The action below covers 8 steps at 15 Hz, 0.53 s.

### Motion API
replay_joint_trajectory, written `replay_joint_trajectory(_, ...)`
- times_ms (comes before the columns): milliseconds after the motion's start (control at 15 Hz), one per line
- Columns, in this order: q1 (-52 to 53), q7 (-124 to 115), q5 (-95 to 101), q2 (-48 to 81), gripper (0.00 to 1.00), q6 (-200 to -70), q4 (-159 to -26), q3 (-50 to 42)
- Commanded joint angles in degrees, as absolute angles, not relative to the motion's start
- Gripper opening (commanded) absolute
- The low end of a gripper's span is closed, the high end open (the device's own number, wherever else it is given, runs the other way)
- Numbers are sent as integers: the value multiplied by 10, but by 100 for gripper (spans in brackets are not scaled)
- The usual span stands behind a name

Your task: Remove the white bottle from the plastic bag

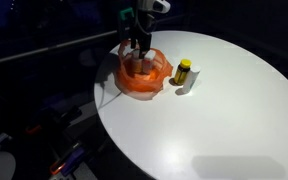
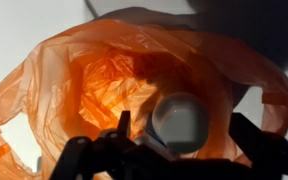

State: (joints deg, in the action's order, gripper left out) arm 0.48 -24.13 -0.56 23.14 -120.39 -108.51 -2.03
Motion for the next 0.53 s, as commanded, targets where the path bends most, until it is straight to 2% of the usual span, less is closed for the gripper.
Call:
replay_joint_trajectory(0,9,-234,-17,241,93,-1197,-1069,-26)
replay_joint_trajectory(67,9,-235,-17,241,87,-1197,-1070,-26)
replay_joint_trajectory(133,10,-236,-16,240,77,-1196,-1071,-26)
replay_joint_trajectory(267,10,-235,-16,238,77,-1196,-1072,-26)
replay_joint_trajectory(333,10,-235,-16,237,70,-1196,-1071,-26)
replay_joint_trajectory(400,10,-235,-16,237,73,-1196,-1071,-26)
replay_joint_trajectory(467,10,-235,-16,237,71,-1196,-1070,-26)
